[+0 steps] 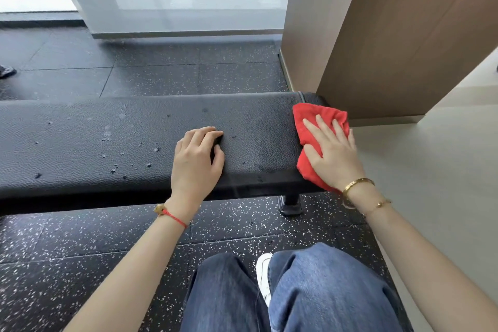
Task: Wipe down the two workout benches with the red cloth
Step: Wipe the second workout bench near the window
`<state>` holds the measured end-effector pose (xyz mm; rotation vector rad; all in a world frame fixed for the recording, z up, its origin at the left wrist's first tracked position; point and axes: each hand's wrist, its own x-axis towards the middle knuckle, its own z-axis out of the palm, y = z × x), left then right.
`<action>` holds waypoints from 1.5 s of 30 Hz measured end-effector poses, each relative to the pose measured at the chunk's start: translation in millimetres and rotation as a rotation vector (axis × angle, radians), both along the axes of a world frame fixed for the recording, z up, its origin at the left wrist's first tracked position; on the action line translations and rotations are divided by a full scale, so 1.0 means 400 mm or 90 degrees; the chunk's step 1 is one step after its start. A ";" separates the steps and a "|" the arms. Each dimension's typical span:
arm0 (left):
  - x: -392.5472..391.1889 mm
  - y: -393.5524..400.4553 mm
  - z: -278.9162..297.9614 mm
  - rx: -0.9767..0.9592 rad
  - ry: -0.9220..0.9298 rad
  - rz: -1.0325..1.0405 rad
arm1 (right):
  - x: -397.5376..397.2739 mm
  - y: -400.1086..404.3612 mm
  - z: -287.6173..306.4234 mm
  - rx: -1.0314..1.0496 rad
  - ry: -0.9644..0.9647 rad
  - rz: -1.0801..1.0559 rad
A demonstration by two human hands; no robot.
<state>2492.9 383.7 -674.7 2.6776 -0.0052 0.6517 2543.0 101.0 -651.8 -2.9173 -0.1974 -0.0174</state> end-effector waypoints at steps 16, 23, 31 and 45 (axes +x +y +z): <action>0.000 0.001 -0.003 -0.003 -0.009 -0.005 | -0.068 0.000 0.012 -0.020 -0.027 0.105; -0.002 -0.005 0.006 -0.009 -0.007 -0.008 | 0.194 0.086 0.035 -0.043 0.045 0.018; -0.006 -0.004 0.006 -0.020 -0.003 0.008 | -0.001 0.146 0.031 -0.036 -0.039 0.292; -0.031 0.045 0.030 0.018 -0.040 0.029 | 0.098 0.372 0.031 -0.065 -0.018 0.302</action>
